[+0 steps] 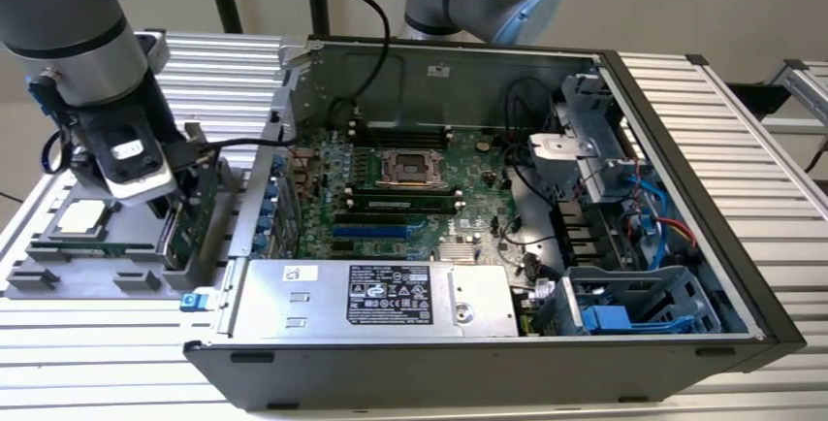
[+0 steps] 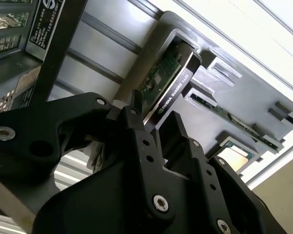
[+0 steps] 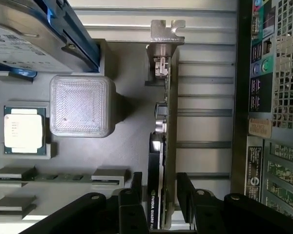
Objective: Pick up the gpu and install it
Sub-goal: 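Pick up the gpu and move the gpu toward the slot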
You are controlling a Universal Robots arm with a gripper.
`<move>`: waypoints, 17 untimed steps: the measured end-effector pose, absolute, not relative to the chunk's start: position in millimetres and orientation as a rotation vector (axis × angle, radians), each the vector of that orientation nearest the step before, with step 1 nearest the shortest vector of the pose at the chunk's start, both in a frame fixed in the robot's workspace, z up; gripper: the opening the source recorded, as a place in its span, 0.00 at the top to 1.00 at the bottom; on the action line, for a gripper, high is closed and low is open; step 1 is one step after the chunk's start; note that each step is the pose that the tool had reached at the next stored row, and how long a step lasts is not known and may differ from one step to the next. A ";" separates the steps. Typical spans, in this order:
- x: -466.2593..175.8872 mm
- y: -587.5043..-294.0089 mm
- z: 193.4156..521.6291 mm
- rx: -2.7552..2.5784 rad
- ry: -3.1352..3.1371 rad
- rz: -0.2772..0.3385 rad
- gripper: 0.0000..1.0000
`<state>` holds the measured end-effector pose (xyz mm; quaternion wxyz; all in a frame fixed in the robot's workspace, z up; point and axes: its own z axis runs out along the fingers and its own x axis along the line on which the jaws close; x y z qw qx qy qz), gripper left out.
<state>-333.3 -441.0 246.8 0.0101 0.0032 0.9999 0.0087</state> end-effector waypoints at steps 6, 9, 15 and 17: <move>-333.6 -440.9 240.9 0.021 3.120 0.024 0.00; -333.9 -440.8 238.3 0.021 3.120 0.019 0.00; -335.1 -440.6 233.5 0.020 3.119 0.013 0.00; -335.1 -440.4 231.8 0.021 3.119 0.011 0.00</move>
